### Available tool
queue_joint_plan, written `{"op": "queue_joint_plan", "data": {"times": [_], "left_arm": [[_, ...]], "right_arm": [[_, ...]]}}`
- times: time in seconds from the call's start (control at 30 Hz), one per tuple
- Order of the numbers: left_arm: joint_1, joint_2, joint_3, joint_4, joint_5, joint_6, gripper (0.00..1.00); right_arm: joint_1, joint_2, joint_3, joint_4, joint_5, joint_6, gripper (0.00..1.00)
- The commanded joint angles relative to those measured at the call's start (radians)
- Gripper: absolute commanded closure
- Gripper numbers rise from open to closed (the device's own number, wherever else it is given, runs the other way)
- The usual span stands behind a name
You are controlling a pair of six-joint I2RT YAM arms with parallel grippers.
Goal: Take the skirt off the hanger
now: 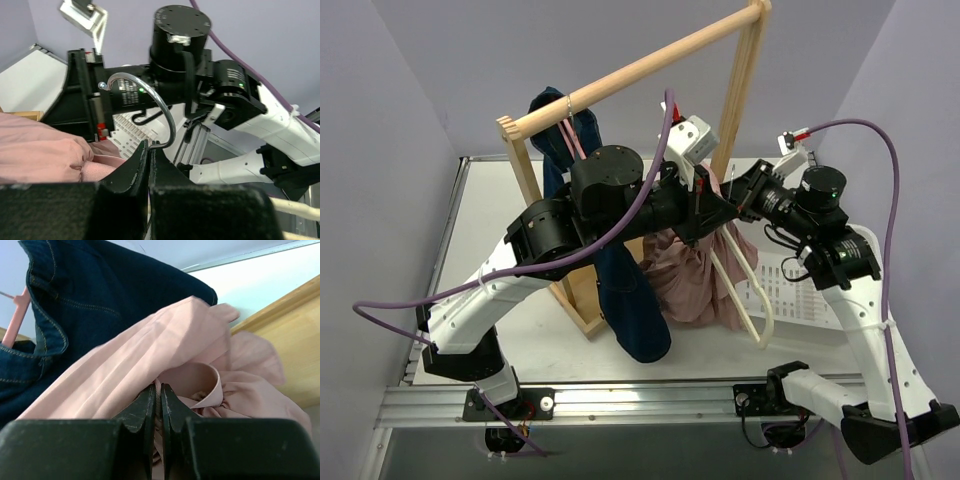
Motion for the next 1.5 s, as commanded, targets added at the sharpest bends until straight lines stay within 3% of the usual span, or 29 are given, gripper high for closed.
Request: {"op": "queue_joint_plan", "data": {"times": [0.0, 0.33, 0.63, 1.47], "left_arm": [[0.001, -0.042, 0.021, 0.108, 0.092, -0.032, 0.98], [0.001, -0.117, -0.111, 0.136, 0.126, -0.058, 0.98], [0.001, -0.116, -0.138, 0.162, 0.178, -0.092, 0.98], [-0.001, -0.065, -0.037, 0.237, 0.395, -0.288, 0.98]], "right_arm": [[0.011, 0.052, 0.035, 0.135, 0.003, 0.015, 1.0], [0.034, 0.261, 0.219, 0.175, 0.049, 0.018, 1.0], [0.065, 0.341, 0.281, 0.244, 0.081, 0.051, 1.0], [0.077, 0.52, 0.298, 0.345, 0.107, 0.091, 1.0]]}}
